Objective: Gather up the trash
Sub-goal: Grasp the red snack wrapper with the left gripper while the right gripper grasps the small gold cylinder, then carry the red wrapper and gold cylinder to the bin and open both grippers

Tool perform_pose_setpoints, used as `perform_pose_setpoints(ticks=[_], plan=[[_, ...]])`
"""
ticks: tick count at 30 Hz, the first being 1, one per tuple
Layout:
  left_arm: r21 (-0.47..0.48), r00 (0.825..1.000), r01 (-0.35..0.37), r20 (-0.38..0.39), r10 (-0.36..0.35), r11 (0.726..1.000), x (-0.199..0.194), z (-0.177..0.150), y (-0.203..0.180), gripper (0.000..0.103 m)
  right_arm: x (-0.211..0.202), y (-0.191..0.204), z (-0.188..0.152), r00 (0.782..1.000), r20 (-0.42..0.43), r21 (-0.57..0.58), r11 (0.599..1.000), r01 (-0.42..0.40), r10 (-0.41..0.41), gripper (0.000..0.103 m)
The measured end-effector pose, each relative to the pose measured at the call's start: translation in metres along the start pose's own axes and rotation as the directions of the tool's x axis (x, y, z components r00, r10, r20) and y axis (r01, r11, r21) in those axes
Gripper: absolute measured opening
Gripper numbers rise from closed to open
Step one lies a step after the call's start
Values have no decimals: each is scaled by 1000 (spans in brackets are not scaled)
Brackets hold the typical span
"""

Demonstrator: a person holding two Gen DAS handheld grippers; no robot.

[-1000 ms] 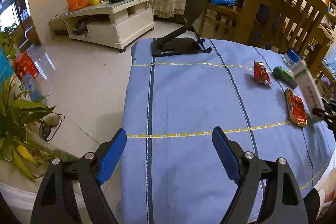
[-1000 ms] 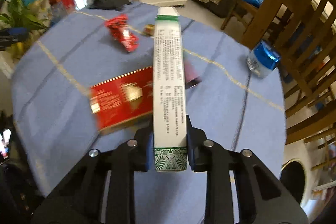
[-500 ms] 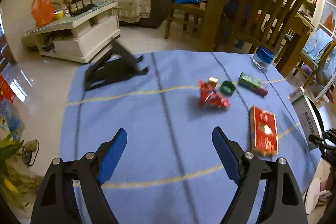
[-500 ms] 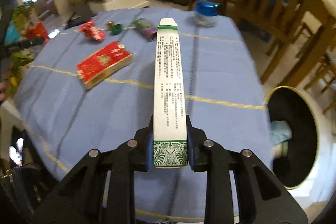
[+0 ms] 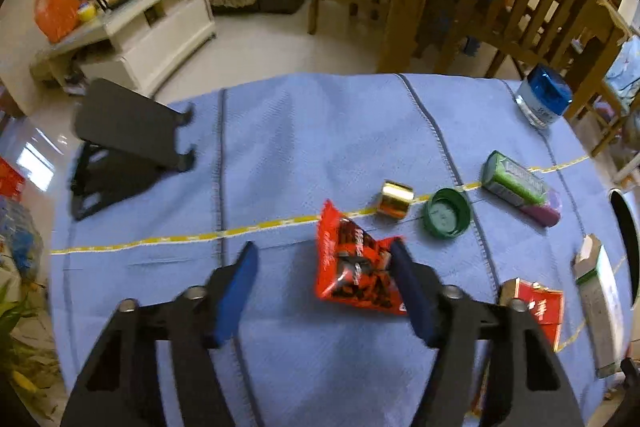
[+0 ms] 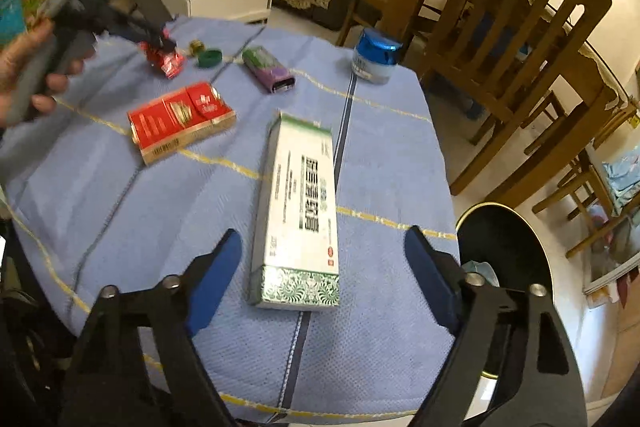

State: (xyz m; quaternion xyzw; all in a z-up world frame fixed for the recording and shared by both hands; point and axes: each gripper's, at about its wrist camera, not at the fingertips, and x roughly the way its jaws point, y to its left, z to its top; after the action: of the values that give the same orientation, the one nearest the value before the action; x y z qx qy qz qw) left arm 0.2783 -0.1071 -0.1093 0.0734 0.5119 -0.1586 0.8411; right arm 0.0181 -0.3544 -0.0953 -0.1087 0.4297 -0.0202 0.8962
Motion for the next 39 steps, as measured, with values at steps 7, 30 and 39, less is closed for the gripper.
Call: perform_pose_setpoints(ticks=[7, 30, 39], plan=[[44, 1000, 6, -3, -6, 999, -13, -23, 6, 25, -21, 8, 29, 996, 72, 4, 999, -49, 48, 56], [-62, 995, 20, 95, -14, 998, -90, -84, 108, 22, 164, 161, 235, 935, -172, -180, 923, -340, 311, 41], [-56, 996, 40, 87, -35, 998, -85, -84, 100, 22, 176, 183, 226, 927, -222, -219, 911, -349, 302, 21]])
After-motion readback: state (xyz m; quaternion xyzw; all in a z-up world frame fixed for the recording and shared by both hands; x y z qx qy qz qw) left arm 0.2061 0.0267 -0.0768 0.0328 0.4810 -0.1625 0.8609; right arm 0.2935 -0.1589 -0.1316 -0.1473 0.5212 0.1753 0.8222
